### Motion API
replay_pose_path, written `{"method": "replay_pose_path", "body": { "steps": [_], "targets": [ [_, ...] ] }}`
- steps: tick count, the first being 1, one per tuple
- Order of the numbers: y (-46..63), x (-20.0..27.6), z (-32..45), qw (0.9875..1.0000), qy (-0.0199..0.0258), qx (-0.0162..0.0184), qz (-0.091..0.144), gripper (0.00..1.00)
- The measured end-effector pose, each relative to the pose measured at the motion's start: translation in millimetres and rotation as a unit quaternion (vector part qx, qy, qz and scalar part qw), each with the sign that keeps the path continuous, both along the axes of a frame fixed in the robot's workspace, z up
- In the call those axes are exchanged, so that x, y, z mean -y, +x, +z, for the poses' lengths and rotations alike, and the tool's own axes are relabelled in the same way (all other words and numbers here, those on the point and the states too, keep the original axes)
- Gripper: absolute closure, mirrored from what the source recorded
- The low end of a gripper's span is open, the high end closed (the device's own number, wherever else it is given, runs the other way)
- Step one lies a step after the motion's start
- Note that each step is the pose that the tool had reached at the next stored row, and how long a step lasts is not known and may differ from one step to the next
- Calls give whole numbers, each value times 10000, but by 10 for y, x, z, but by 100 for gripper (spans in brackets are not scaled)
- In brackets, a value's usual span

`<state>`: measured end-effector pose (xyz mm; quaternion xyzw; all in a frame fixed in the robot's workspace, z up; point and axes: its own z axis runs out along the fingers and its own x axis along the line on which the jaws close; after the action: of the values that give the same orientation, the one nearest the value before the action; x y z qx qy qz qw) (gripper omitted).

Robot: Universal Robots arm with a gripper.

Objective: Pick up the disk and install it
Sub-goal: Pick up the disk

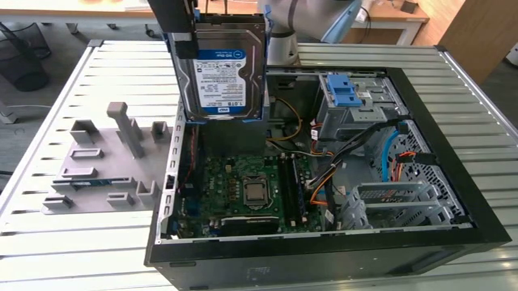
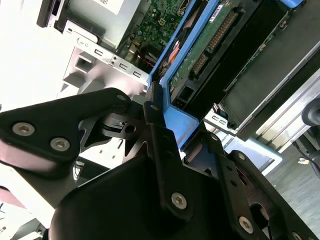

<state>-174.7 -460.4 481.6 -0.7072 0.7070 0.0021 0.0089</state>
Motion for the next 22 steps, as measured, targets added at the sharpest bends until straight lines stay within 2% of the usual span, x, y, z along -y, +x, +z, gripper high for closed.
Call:
{"method": "replay_pose_path", "body": {
  "steps": [12,22],
  "targets": [
    [15,-1,0,10000,0,0,1,64],
    [175,8,0,10000,0,0,1,64]
  ]
}}
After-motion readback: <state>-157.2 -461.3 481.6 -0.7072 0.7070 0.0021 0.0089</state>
